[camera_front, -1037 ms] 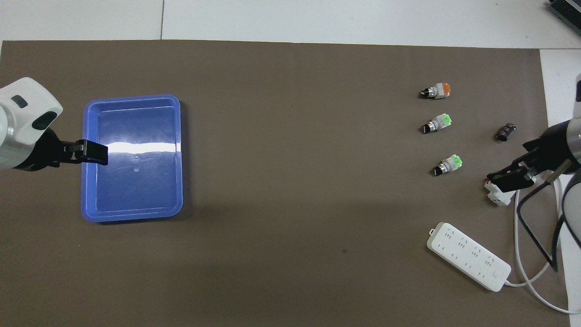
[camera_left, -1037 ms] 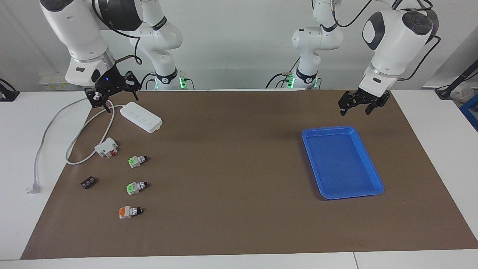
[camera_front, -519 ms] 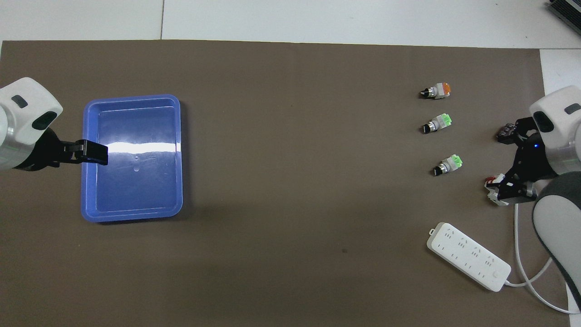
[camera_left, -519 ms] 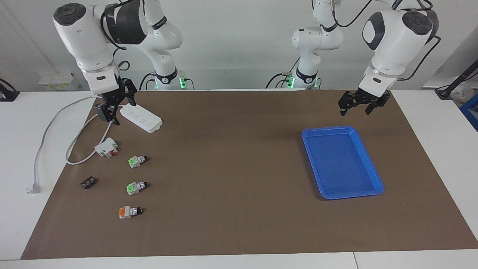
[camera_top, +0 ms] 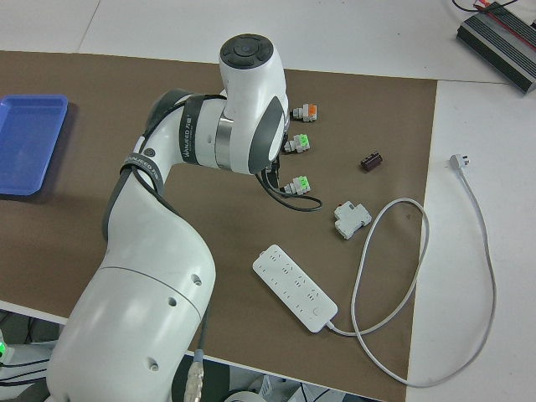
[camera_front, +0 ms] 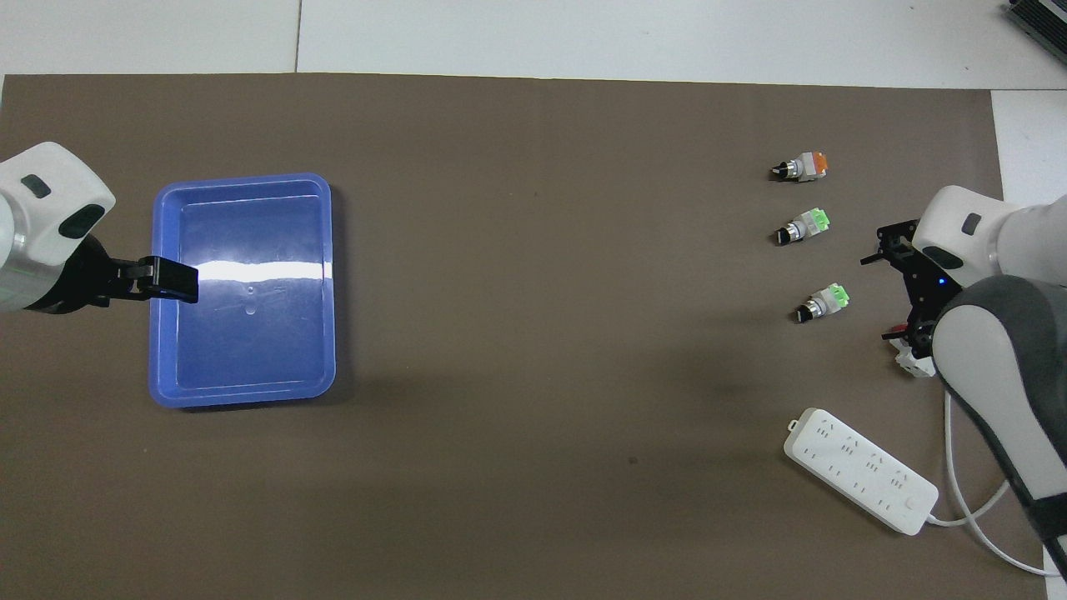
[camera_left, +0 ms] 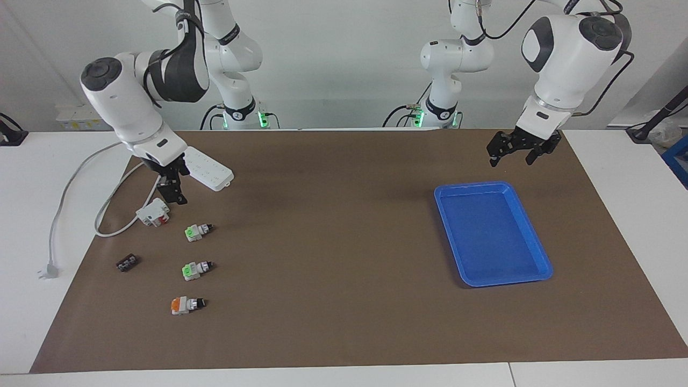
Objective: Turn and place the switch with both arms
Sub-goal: 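Close the right gripper on the green-topped switch and lift it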
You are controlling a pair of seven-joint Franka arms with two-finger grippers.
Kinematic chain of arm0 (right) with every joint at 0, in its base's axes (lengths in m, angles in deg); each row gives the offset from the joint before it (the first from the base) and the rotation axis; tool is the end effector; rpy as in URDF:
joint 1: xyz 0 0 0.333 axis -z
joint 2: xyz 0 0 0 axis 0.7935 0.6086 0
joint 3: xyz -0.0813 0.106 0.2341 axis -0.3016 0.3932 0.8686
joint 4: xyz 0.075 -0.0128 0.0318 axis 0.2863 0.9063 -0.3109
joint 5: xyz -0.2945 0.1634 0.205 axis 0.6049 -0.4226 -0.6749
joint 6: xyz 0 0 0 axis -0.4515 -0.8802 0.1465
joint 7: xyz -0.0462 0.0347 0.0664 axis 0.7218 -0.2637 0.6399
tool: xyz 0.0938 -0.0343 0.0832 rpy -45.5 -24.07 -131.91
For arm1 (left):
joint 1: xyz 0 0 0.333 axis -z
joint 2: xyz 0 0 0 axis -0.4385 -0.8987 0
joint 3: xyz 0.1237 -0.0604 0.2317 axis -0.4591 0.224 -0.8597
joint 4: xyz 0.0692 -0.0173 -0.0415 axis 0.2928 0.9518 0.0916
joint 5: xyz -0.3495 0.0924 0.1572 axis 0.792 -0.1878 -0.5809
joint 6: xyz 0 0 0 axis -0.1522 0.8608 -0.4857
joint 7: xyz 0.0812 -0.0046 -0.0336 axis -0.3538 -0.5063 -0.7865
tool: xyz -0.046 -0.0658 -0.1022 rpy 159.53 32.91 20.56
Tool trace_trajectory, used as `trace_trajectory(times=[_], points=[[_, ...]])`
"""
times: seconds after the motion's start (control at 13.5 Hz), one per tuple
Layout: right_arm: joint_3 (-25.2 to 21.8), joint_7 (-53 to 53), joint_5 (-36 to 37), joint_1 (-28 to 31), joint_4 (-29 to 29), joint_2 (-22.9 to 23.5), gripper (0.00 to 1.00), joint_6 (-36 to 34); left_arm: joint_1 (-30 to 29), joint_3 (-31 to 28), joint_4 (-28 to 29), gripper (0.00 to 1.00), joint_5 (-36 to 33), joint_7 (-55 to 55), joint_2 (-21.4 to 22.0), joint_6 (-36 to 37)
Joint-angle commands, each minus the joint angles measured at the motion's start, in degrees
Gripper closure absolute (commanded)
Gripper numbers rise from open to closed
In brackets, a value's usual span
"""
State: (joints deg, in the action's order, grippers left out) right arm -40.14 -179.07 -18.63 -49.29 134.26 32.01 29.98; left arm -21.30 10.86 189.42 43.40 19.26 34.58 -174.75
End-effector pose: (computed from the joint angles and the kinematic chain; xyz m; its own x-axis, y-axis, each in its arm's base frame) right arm 0.5577 -0.0363 0.3724 -0.2316 0.9686 0.0905 0.9722 0.2338 -0.0140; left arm 0.5430 -0.0505 0.4847 0.9998 -0.0172 -0.0076 -0.0171 -0.9998 0.0040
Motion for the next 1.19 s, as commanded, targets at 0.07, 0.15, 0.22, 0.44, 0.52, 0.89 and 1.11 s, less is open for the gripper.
trace_trajectory(times=[0.07,0.15,0.22,0.44,0.52,0.89,1.11], points=[[0.4,-16.5,-4.6,3.5,-1.7,8.1,0.00,3.3,-0.7,0.5,1.4,0.00,-0.8,-0.6,1.4,-0.7],[0.4,-18.8,-4.6,3.6,-2.5,10.1,0.00,3.5,-0.7,0.5,1.4,0.00,-0.8,-0.6,1.4,-0.7],[0.4,-21.6,-4.6,3.8,-3.1,11.7,0.00,3.8,-0.7,0.5,1.4,0.00,-0.8,-0.6,1.4,-0.7],[0.3,-27.2,-3.9,4.9,-2.9,15.0,0.01,6.0,-0.7,0.5,1.4,0.00,-0.8,-0.6,1.4,-0.6],[0.4,-28.4,-4.0,6.3,-3.0,16.6,0.01,6.7,-0.7,0.5,1.4,0.00,-0.8,-0.6,1.4,-0.6],[0.4,-29.8,-8.2,7.8,-2.5,19.2,0.02,8.3,-0.7,0.5,1.4,0.00,-0.8,-0.6,1.4,-0.6],[0.4,-28.6,-10.7,7.6,-2.1,19.2,0.05,8.2,-0.7,0.5,1.4,0.00,-0.8,-0.6,1.4,-0.7]])
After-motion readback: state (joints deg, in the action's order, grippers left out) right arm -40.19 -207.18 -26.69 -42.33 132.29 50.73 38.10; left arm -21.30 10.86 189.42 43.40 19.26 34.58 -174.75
